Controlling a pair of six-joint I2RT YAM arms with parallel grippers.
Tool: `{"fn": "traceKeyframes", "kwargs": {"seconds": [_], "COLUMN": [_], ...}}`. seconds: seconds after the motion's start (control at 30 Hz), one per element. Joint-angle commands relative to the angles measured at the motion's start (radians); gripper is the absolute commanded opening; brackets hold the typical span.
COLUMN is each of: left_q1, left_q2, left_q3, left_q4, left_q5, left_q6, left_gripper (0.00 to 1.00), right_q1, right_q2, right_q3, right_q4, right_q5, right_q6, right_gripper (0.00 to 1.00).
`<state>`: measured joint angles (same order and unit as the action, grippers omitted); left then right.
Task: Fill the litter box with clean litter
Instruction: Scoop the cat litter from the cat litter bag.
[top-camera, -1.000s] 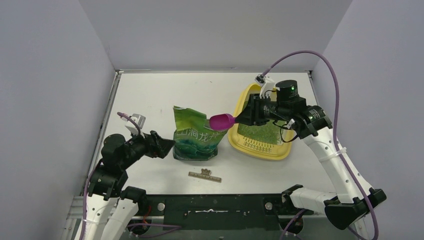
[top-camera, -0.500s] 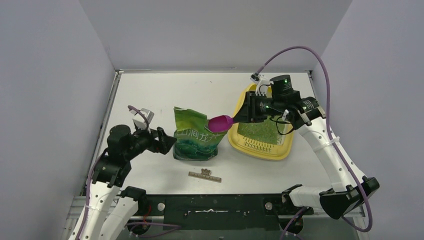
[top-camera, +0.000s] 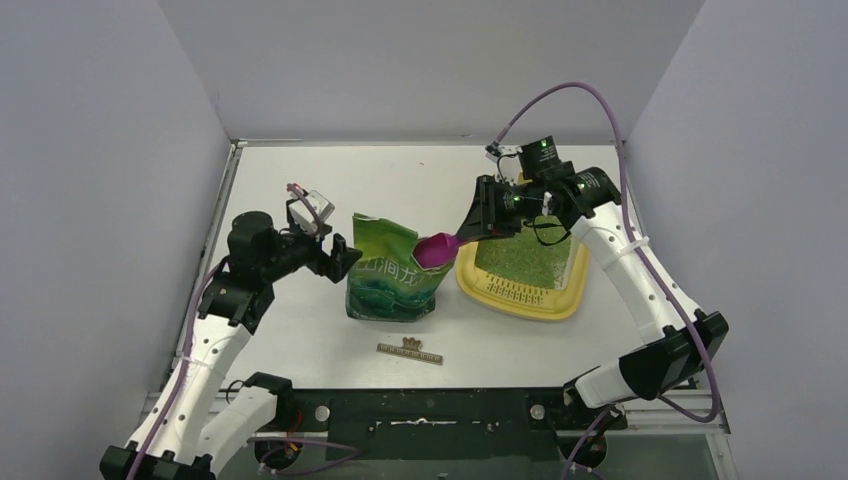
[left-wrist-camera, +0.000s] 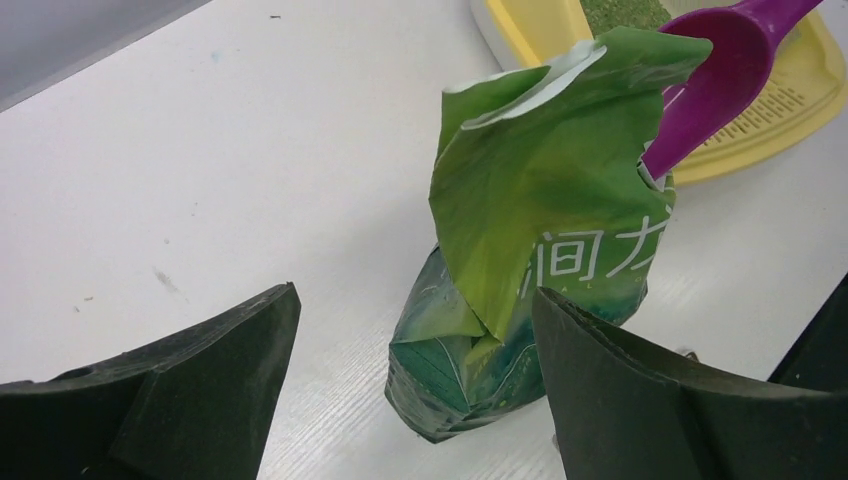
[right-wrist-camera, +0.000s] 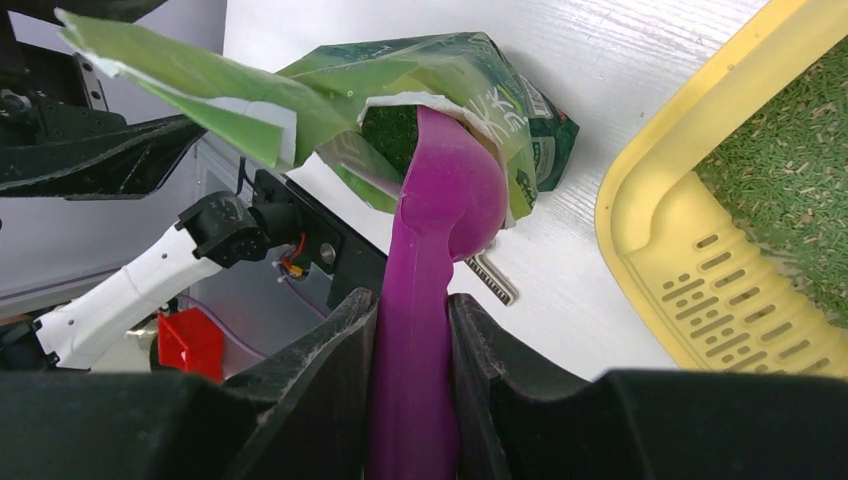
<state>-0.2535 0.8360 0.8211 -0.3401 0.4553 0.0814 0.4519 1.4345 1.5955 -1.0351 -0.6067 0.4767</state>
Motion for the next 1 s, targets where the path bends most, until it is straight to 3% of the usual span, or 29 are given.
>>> {"fn": "traceKeyframes", "kwargs": {"seconds": [0.0, 0.27, 0.47, 0.53, 0.63, 0.73, 0.93, 0.97], "left_q1": [0.004, 0.032, 0.063, 0.081, 0.089, 0.089, 0.087, 0.084], "left_q2": [0.073, 0.173, 0.242, 0.278, 0.3, 0.286, 0.229, 0.223], "left_q3": [0.095, 0.153, 0.132, 0.123, 0.113, 0.106, 0.072, 0.072], "left_q4": [0.119, 0.064, 0.202, 0.286, 0.373, 0.369, 0.312, 0.289], "left_q5": [0.102, 0.196, 0.472, 0.576, 0.653, 0.665, 0.62, 0.608], "left_q6": [0.076, 0.191, 0.161, 0.096, 0.016, 0.017, 0.07, 0.087], "left_gripper": [0.84, 0.84, 0.78, 0.66, 0.47, 0.33, 0.0, 0.0], "right_q1": [-0.003, -0.002, -0.001, -0.001, 0.001, -0.005, -0.005, -0.005], "right_q2": [0.029, 0.057, 0.085, 0.105, 0.106, 0.09, 0.098, 0.092], "right_q3": [0.044, 0.055, 0.041, 0.055, 0.048, 0.016, 0.089, 0.089], "right_q4": [-0.023, -0.016, -0.028, -0.057, -0.012, 0.093, 0.007, -0.005], "right_q5": [-0.044, -0.128, -0.095, -0.085, -0.219, -0.381, -0.415, -0.401], "right_q6": [0.007, 0.024, 0.028, 0.014, 0.011, 0.053, 0.005, 0.0], "right_gripper": [0.0, 0.0, 0.0, 0.0, 0.0, 0.0, 0.0, 0.0]}}
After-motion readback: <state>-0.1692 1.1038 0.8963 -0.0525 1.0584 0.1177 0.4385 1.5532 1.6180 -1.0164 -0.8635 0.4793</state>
